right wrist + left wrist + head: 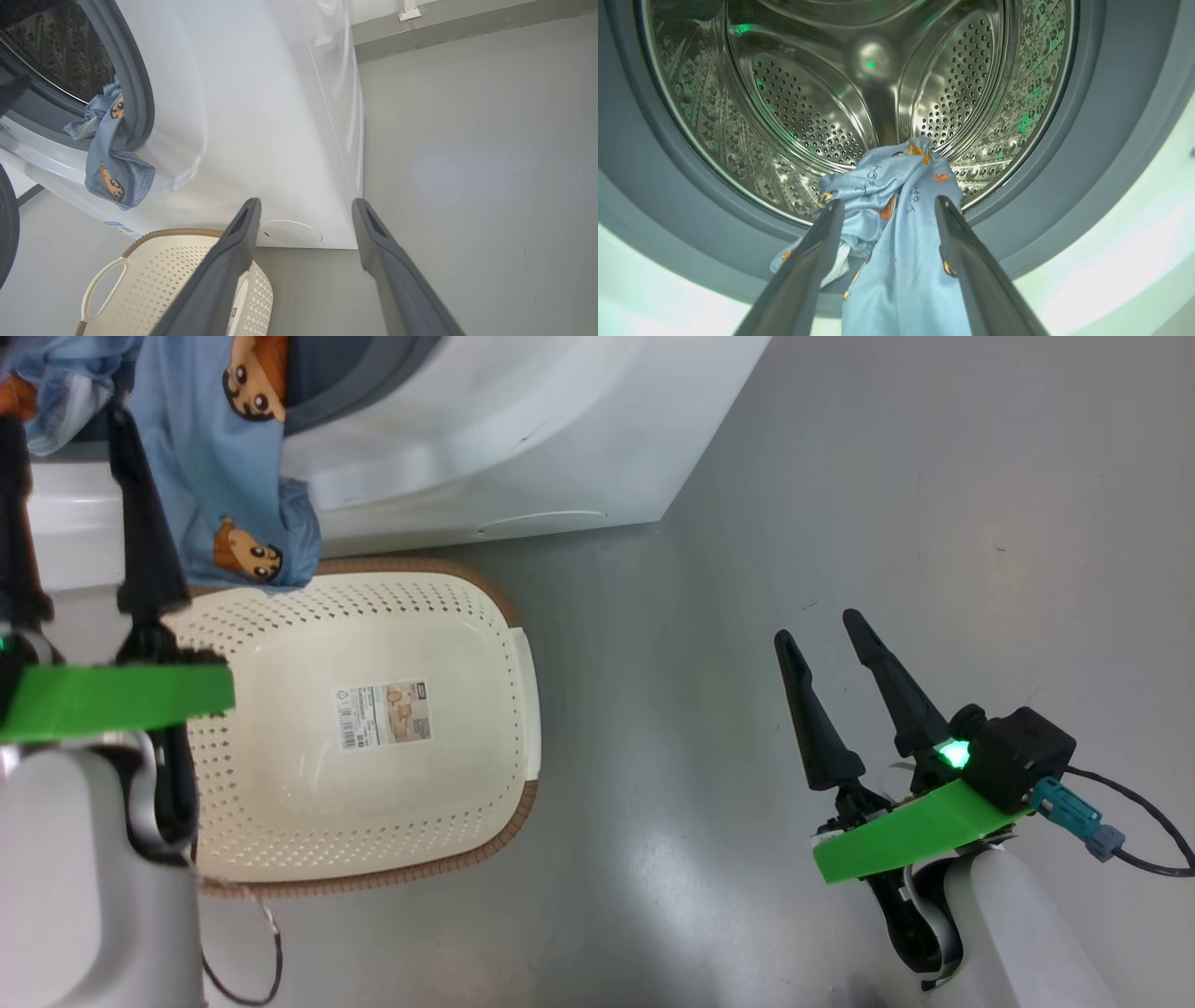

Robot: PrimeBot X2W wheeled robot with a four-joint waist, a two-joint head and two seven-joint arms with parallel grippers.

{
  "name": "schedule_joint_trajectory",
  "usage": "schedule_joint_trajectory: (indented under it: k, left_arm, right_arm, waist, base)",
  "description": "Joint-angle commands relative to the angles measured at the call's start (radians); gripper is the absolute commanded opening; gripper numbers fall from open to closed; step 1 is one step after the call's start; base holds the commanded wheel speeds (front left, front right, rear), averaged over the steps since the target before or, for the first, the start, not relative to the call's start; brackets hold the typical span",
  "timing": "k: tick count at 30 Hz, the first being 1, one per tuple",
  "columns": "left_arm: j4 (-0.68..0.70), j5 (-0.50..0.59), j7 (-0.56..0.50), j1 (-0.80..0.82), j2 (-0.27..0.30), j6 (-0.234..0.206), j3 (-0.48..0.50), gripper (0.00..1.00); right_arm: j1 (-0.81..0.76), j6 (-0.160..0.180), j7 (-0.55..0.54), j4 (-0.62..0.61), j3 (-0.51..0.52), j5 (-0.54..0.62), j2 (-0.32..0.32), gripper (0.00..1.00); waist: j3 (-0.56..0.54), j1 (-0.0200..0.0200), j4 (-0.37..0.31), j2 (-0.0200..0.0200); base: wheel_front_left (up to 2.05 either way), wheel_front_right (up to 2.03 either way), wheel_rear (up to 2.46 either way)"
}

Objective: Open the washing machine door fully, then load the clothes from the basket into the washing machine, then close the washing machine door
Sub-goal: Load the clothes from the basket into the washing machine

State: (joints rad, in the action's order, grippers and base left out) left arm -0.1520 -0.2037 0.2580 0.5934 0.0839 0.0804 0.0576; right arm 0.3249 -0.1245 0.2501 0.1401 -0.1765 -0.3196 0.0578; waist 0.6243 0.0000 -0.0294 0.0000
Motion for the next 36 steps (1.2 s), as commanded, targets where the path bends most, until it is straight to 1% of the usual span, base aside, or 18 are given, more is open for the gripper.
schedule_joint_trajectory:
  k: [1,10,18,36]
  left_arm:
    - [0.035,0.007,0.004,-0.049,0.025,-0.010,0.035,1.00]
    - [0.050,0.017,0.004,-0.178,-0.001,-0.012,0.062,1.00]
    - [0.062,0.017,0.004,-0.266,-0.021,-0.014,0.061,1.00]
    - [0.080,0.009,0.004,-0.419,-0.033,-0.046,0.044,1.00]
  right_arm:
    - [-0.029,-0.006,0.012,-0.019,-0.025,-0.006,-0.008,1.00]
    - [-0.032,-0.006,0.012,-0.021,-0.026,-0.004,-0.008,1.00]
    - [-0.030,-0.006,0.012,-0.020,-0.026,-0.002,-0.008,1.00]
    - [-0.026,-0.006,0.012,-0.013,-0.034,-0.007,-0.008,1.00]
  waist:
    - [0.000,0.0000,-0.001,0.0000]
    - [0.002,0.0000,-0.002,0.0000]
    - [0.001,0.0000,-0.002,0.0000]
    - [-0.005,0.0000,-0.011,0.0000]
  base:
    - [0.00,0.00,0.00]
    - [0.00,0.00,0.00]
    - [0.00,0.00,0.00]
    - [0.00,0.00,0.00]
